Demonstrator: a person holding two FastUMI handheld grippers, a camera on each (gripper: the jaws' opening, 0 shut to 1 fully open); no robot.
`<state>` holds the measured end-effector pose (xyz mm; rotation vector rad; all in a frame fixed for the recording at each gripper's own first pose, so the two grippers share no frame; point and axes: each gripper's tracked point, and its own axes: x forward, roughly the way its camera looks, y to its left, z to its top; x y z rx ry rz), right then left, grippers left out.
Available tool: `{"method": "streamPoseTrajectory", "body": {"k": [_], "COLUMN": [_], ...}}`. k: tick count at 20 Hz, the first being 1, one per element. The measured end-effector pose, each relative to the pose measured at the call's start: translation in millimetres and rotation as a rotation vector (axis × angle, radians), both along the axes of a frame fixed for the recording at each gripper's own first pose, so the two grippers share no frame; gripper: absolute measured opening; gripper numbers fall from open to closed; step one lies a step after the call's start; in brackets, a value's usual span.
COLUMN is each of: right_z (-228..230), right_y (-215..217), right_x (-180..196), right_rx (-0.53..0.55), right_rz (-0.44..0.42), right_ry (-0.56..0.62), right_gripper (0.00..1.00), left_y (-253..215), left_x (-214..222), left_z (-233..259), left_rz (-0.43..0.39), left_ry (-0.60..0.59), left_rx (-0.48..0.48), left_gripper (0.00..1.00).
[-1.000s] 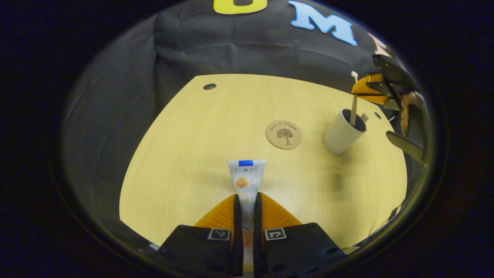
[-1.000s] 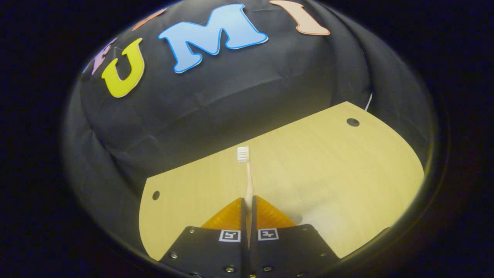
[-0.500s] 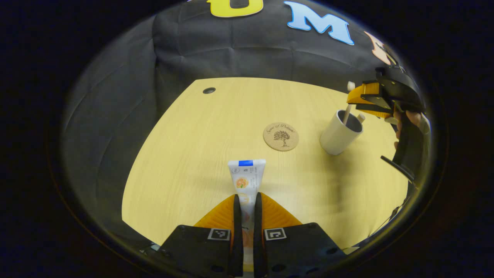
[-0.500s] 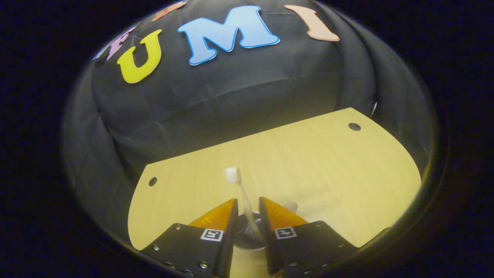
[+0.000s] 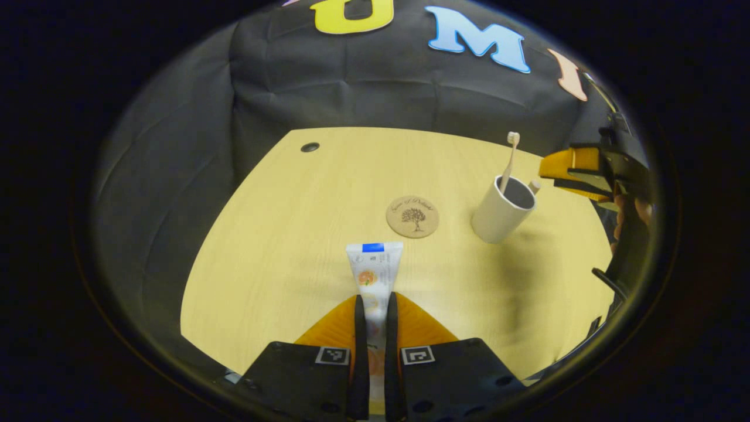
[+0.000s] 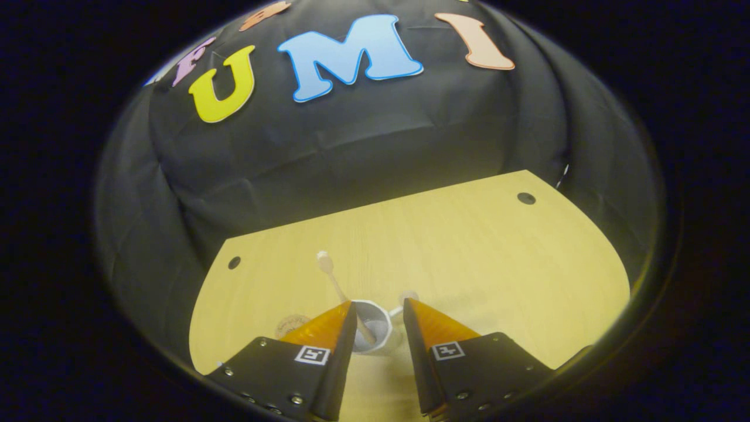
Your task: Put the toothbrush and toothpaste on the desktop into the cup, then pick up the cup and place it on the coaster on the desktop.
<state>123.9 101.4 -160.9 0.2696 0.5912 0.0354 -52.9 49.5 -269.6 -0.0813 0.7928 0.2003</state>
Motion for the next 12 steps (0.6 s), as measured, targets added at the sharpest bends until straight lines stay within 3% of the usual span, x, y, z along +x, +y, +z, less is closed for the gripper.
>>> {"method": "streamPoseTrajectory", "body": {"k": [5, 12], "right_z": [-24.4, -57.1], "right_y": [-37.3, -86.0], "right_x": [-35.4, -97.1], "right_rx": [-0.007, 0.004], "right_rz": [-0.031, -0.097], "right_ry": [0.071, 0.191], "right_gripper": [0.48, 0.48], "left_y": [-16.9, -73.8], "left_x": [16.1, 55.7], "left_z": [19.0, 45.8], "left_rz": [-0.064, -0.229], "left_ry": [-0.054, -0.139], "left_rx": [0.046, 0.050], "left_gripper": [0.18, 0.18]}}
